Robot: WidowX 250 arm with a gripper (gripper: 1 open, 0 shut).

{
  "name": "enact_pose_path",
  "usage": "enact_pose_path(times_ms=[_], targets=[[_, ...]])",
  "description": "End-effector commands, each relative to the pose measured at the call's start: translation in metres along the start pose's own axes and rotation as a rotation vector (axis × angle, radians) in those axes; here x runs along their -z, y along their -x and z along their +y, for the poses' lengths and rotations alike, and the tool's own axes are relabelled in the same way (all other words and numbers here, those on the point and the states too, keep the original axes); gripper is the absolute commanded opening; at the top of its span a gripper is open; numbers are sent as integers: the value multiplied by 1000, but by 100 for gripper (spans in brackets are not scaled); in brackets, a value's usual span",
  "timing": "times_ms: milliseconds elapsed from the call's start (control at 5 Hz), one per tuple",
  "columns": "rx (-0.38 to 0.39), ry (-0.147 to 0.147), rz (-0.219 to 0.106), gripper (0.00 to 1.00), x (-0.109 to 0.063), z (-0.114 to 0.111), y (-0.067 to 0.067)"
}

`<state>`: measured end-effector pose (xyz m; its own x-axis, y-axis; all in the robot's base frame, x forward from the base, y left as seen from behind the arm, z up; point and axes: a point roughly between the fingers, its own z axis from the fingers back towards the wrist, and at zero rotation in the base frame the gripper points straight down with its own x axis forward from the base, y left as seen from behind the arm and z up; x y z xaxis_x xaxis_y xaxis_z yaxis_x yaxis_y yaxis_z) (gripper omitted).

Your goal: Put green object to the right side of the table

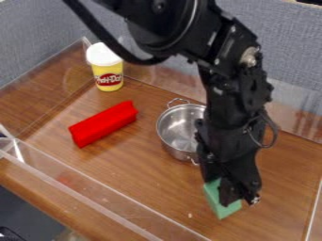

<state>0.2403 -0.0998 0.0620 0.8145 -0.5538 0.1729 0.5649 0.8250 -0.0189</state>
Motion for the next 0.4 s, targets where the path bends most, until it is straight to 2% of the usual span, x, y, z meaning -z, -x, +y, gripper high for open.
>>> enact_pose_path(times_ms=[0,200], targets=[[-13,4,-17,0,1,5,-1],[-15,-2,-26,0,1,8,-1]])
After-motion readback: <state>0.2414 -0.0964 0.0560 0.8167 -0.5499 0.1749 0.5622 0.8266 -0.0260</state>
